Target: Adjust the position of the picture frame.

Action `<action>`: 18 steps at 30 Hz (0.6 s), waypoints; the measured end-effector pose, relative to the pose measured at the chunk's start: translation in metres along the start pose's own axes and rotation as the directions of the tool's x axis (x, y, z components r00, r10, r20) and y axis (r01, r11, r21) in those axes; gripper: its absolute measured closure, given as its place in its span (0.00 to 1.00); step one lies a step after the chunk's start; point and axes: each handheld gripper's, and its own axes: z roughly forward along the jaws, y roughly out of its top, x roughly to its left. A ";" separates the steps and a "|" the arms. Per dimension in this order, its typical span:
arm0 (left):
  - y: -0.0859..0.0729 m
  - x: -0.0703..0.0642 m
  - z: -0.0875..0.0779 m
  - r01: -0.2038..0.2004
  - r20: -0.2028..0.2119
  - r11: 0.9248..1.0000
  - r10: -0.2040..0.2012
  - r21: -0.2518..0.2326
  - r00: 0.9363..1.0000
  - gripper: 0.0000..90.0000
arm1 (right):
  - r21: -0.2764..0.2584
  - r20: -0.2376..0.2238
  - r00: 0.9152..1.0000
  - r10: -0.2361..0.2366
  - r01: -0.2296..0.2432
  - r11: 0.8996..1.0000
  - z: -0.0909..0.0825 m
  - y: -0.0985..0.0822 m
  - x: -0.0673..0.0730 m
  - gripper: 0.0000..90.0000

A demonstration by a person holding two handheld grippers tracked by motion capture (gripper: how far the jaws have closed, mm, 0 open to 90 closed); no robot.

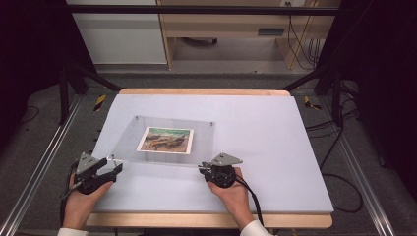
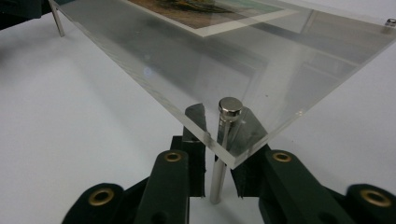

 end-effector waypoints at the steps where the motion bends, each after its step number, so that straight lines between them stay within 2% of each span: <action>1: 0.000 0.000 0.000 0.001 0.001 1.000 -0.001 -0.001 1.000 0.40 | -0.001 -0.001 1.000 0.001 -0.001 1.000 0.001 0.000 0.000 0.89; 2: 0.000 0.000 0.000 0.004 0.007 1.000 -0.004 -0.002 1.000 0.42 | -0.004 0.001 1.000 0.006 -0.006 1.000 0.001 0.000 0.000 0.94; 6: 0.000 0.000 -0.001 0.013 0.013 1.000 -0.013 -0.006 1.000 0.45 | -0.011 -0.005 1.000 0.015 -0.015 1.000 0.000 0.001 -0.001 0.94; 8: 0.000 0.001 0.000 0.034 0.021 0.999 -0.034 -0.010 0.999 0.49 | -0.030 -0.029 0.998 0.054 -0.055 0.998 -0.002 0.003 -0.004 0.94; 10: 0.000 0.002 0.000 0.040 0.026 0.999 -0.040 -0.016 0.999 0.51 | -0.029 -0.030 0.998 0.051 -0.052 0.998 -0.003 0.004 -0.004 0.94; 13: 0.000 0.004 0.005 0.055 0.031 0.998 -0.054 -0.022 0.998 0.60 | -0.033 -0.046 0.996 0.073 -0.075 0.997 -0.004 0.007 -0.006 0.94; 17: 0.000 0.007 0.015 0.083 0.037 0.996 -0.082 -0.030 0.996 0.65 | -0.031 -0.049 0.996 0.079 -0.080 0.996 -0.004 0.009 -0.007 0.94; 18: 0.001 0.007 0.016 0.088 0.036 0.996 -0.087 -0.031 0.996 0.71 | -0.033 -0.051 0.995 0.083 -0.085 0.996 -0.005 0.009 -0.007 0.94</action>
